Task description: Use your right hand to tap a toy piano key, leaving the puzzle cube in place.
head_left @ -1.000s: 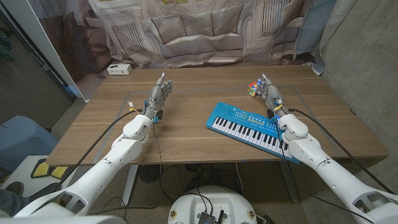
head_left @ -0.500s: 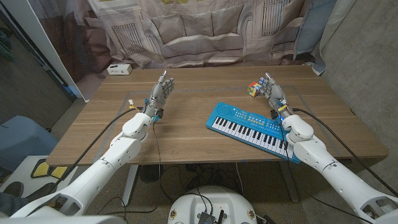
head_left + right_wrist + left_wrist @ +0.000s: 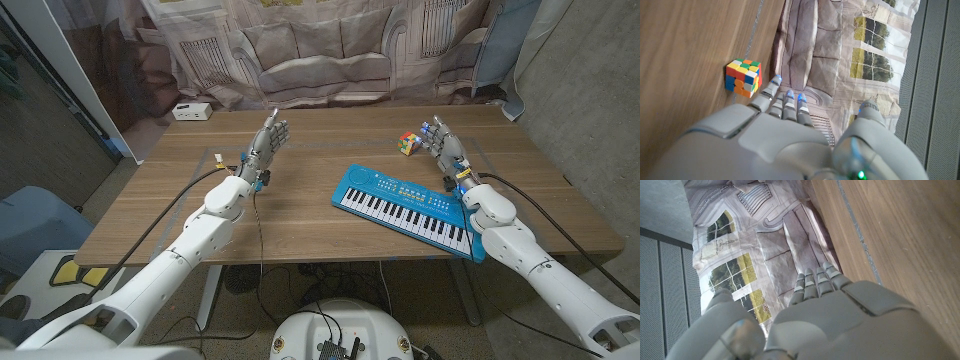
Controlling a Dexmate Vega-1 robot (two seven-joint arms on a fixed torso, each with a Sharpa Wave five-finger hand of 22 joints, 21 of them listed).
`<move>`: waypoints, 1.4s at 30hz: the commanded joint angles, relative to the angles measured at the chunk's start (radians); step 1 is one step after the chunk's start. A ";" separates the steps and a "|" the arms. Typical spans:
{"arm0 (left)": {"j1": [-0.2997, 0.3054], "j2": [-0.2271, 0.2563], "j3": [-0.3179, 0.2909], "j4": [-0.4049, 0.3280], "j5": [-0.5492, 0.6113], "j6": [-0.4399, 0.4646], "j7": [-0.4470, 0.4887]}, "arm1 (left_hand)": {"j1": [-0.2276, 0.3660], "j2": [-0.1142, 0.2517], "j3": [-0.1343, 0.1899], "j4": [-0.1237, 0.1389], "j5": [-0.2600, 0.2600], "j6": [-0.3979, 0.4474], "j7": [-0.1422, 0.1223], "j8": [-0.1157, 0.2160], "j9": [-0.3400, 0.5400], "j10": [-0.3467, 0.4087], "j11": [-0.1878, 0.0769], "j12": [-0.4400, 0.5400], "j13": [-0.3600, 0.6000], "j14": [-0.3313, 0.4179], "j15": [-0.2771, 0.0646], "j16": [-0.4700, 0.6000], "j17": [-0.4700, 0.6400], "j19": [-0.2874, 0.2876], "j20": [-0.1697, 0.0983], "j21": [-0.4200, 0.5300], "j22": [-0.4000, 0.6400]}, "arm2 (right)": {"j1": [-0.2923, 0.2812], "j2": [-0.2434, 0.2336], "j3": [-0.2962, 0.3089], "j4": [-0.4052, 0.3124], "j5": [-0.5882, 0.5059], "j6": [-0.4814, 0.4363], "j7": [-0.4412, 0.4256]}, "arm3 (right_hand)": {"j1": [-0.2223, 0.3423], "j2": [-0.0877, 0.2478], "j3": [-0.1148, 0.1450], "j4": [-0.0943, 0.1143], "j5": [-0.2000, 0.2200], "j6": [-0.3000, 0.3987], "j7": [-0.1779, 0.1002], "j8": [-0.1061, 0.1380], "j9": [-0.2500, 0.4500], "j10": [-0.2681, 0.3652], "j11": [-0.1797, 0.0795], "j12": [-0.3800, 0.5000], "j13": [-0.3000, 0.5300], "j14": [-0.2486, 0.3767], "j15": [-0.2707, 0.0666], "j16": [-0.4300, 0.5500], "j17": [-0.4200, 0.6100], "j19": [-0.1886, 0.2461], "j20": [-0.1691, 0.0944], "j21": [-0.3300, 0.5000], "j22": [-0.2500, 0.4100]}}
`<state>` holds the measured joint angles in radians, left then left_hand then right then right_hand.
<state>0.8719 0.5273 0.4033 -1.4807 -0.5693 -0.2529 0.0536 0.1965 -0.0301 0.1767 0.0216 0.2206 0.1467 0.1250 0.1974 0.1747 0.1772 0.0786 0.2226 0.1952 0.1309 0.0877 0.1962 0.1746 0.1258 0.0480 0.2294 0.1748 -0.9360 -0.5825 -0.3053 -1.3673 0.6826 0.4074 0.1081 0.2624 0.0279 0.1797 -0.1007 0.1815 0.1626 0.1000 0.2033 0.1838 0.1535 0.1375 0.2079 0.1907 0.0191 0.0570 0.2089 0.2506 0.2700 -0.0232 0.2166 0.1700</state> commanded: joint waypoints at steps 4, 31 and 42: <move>0.024 0.010 -0.015 -0.041 0.022 -0.053 0.013 | 0.015 0.001 0.001 -0.007 -0.001 0.017 0.003 0.005 0.004 0.021 0.003 0.007 0.001 0.012 -0.002 0.005 0.004 0.011 -0.002 0.003 0.001 | -0.074 -0.040 0.027 -0.108 -0.017 0.011 -0.040 | 0.004 0.006 0.001 -0.008 0.004 0.006 0.000 0.000 0.004 -0.002 0.002 -0.003 0.001 0.000 0.004 -0.002 0.000 0.003 -0.002 -0.001 0.002; 0.069 0.060 -0.053 -0.081 -0.003 -0.054 -0.009 | 0.025 0.009 0.001 -0.015 -0.005 0.052 -0.004 0.007 0.004 0.064 -0.002 0.015 0.000 0.053 -0.012 0.008 0.004 0.021 -0.004 -0.009 0.001 | -0.232 -0.071 0.073 -0.284 -0.079 0.053 -0.147 | 0.006 0.010 0.000 -0.011 0.004 0.016 0.001 0.001 0.005 -0.002 0.000 -0.005 0.001 0.005 0.004 -0.001 -0.006 0.012 0.001 -0.004 0.002; 0.060 0.056 -0.054 -0.058 -0.005 -0.069 -0.023 | 0.027 0.011 0.000 -0.016 -0.006 0.054 -0.005 0.005 0.004 0.067 -0.002 0.014 0.000 0.055 -0.013 0.006 0.004 0.024 -0.004 -0.011 0.001 | -0.274 -0.063 0.084 -0.321 -0.076 0.063 -0.163 | 0.006 0.012 0.000 -0.011 0.004 0.017 0.003 0.000 0.005 0.000 0.001 -0.004 0.001 0.006 0.006 -0.001 -0.008 0.013 0.002 -0.006 0.002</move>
<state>0.9345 0.5854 0.3544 -1.5558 -0.5705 -0.3028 0.0423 0.2112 -0.0232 0.1757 0.0093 0.2206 0.1913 0.1232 0.1973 0.1743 0.2324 0.0767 0.2304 0.1954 0.1806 0.0767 0.2002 0.1744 0.1372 0.0435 0.2247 0.1745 -1.1653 -0.6512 -0.2335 -1.6453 0.6051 0.4585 -0.0367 0.2676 0.0331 0.1755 -0.1048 0.1815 0.1734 0.0998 0.2034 0.1837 0.1535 0.1375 0.2033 0.1909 0.0231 0.0609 0.2089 0.2414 0.2755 -0.0177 0.2166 0.1699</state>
